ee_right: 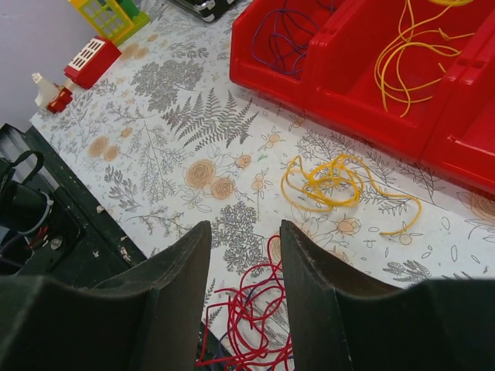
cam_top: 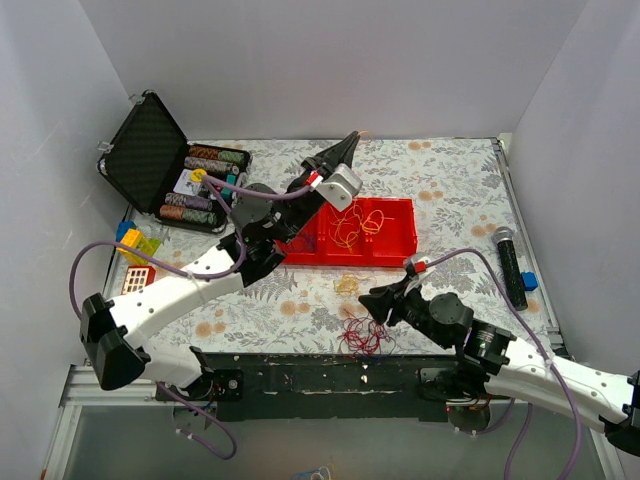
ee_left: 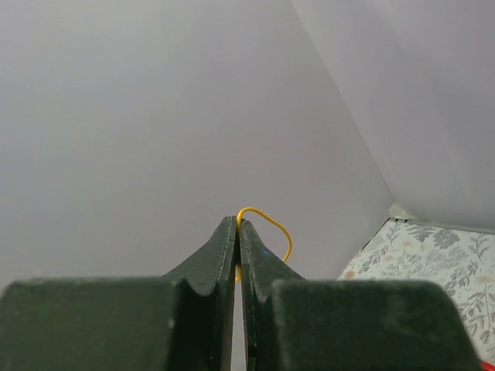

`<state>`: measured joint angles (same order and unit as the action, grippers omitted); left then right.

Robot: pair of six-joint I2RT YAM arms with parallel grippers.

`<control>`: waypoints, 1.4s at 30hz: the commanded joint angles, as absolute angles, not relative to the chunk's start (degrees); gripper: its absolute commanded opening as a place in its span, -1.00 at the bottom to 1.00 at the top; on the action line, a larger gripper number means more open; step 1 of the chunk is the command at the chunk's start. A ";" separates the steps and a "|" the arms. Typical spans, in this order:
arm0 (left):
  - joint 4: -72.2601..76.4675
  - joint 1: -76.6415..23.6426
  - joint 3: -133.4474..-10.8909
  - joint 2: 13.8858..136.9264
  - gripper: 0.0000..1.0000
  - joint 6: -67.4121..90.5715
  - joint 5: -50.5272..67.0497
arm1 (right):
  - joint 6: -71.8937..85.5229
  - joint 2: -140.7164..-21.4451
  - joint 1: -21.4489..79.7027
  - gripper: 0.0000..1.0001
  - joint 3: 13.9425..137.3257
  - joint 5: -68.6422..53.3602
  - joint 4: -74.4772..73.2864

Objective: Untangle the cables

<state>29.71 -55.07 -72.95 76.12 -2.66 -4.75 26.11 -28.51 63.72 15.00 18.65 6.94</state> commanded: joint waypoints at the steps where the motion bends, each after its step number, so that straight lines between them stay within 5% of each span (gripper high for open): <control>1: 34.10 -53.00 -70.40 77.78 -1.00 -2.02 -7.91 | 26.72 -24.53 63.81 0.00 16.26 20.65 3.96; 24: 38.41 -45.53 -66.98 93.33 -1.00 0.26 -9.14 | 26.46 -23.02 63.90 -0.03 16.26 23.47 0.88; 42: 8.90 -45.00 -75.49 103.00 -1.00 27.06 5.09 | 27.60 -17.67 63.90 -0.02 14.50 26.72 -3.16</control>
